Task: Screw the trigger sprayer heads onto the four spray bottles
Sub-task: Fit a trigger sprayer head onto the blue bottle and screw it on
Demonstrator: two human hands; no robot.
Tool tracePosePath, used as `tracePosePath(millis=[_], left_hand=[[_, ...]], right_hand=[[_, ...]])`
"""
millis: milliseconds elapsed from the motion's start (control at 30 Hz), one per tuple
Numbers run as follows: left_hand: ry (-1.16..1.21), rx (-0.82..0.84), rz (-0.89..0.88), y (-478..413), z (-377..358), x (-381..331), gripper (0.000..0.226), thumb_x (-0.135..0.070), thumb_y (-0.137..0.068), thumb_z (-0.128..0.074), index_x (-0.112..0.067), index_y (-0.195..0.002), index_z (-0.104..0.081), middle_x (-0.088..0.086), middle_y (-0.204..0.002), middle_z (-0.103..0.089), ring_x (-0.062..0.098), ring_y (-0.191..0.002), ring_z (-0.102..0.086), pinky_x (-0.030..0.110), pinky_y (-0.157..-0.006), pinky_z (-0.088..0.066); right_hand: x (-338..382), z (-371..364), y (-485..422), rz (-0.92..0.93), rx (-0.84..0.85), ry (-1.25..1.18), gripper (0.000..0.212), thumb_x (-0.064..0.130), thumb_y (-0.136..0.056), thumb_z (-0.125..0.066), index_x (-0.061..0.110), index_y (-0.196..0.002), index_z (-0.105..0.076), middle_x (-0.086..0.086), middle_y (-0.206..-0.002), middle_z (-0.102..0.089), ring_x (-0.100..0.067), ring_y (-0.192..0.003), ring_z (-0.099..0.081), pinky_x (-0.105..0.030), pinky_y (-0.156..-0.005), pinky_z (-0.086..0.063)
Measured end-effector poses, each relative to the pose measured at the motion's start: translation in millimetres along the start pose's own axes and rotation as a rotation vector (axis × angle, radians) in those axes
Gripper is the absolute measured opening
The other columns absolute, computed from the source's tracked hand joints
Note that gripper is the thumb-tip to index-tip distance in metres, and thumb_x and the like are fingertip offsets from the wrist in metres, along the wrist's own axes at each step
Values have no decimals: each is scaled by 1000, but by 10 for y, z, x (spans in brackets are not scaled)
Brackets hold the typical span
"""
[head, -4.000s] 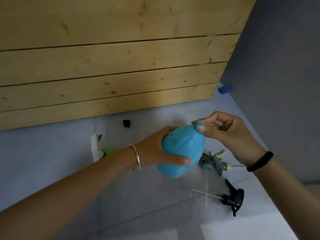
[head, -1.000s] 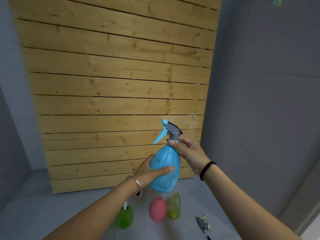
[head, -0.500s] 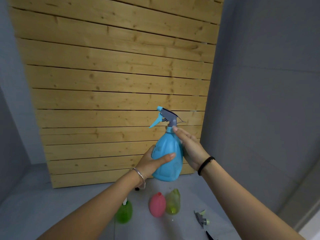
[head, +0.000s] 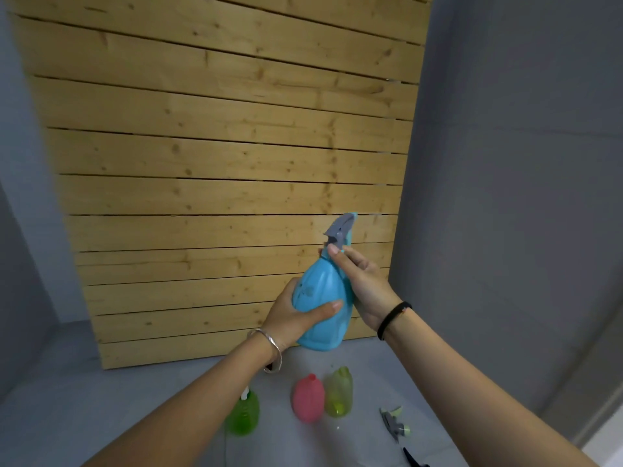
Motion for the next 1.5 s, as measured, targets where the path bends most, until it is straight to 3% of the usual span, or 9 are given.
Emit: tracePosePath(millis=[233, 500, 600, 800, 900, 1033, 1233, 1400, 1500], left_hand=[[-28, -15, -10, -5, 4, -32, 86, -55, -40, -78, -24, -117, -52, 0, -110, -67, 16, -99, -65, 31, -80, -56], [0, 254, 175, -17, 22, -20, 76, -54, -52, -76, -21, -118, -58, 1, -115, -69, 16, -105, -66, 34, -86, -56], [-99, 157, 140, -1, -52, -19, 83, -53, -48, -83, -22, -120, -53, 0, -114, -68, 15, -101, -67, 36, -86, -56], [151, 234, 215, -37, -64, -109, 84, -54, -56, -75, -15, -127, -52, 13, -124, -63, 28, -115, -61, 49, -100, -47], [75, 331, 197, 6, -86, -59, 74, -50, -57, -77, -19, -121, -57, 8, -119, -68, 24, -111, -64, 43, -97, -51], [-32, 166, 130, -6, -125, -39, 92, -61, -42, -81, -24, -121, -52, 1, -114, -68, 14, -99, -68, 33, -81, -58], [287, 408, 244, -1, -67, -60, 67, -62, -56, -77, -28, -112, -66, 6, -115, -70, 21, -106, -66, 37, -82, -57], [-28, 94, 95, -22, -53, -83, 88, -66, -36, -79, -32, -112, -51, 3, -118, -64, 16, -98, -66, 32, -77, -57], [180, 262, 192, -8, -25, -74, 93, -71, -44, -76, -26, -122, -55, 7, -120, -66, 22, -106, -65, 37, -82, -56]], right_hand=[[15, -8, -7, 39, 28, 114, 28, 36, -88, -58, 16, -104, -67, -3, -90, -68, -16, -86, -66, -33, -82, -54], [85, 114, -33, 20, 13, 103, 41, 36, -87, -58, 3, -111, -64, -5, -94, -67, -18, -85, -64, -37, -85, -52], [37, 86, -30, 14, -2, 131, 38, 34, -88, -58, 4, -111, -64, -5, -94, -67, -20, -87, -63, -38, -85, -52], [101, 194, -60, 33, -65, -1, 34, 35, -89, -58, 8, -108, -65, -3, -97, -68, -19, -85, -64, -39, -84, -53], [85, 195, -47, 10, 6, 23, 39, 35, -89, -58, 4, -111, -64, -3, -93, -67, -15, -77, -65, -33, -74, -56], [61, 200, -50, 6, -17, 41, 43, 33, -88, -59, 1, -116, -61, -4, -94, -67, -17, -82, -64, -34, -79, -54], [103, 184, -69, 11, 57, -19, 42, 35, -89, -57, 4, -116, -62, -3, -100, -70, -18, -85, -66, -34, -77, -57], [108, 181, -58, 43, 2, 87, 34, 32, -88, -60, 8, -111, -64, -4, -102, -68, -18, -91, -64, -39, -89, -52], [137, 153, -51, 34, 26, 22, 37, 32, -90, -57, 7, -116, -61, -3, -106, -68, -17, -92, -64, -36, -88, -53]])
Point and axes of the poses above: each hand's wrist, its own y-axis away from the middle knuckle, its own z-axis out of the back of the hand, x = y × z, the point moved 3 cm from there along -y, towards the middle knuckle
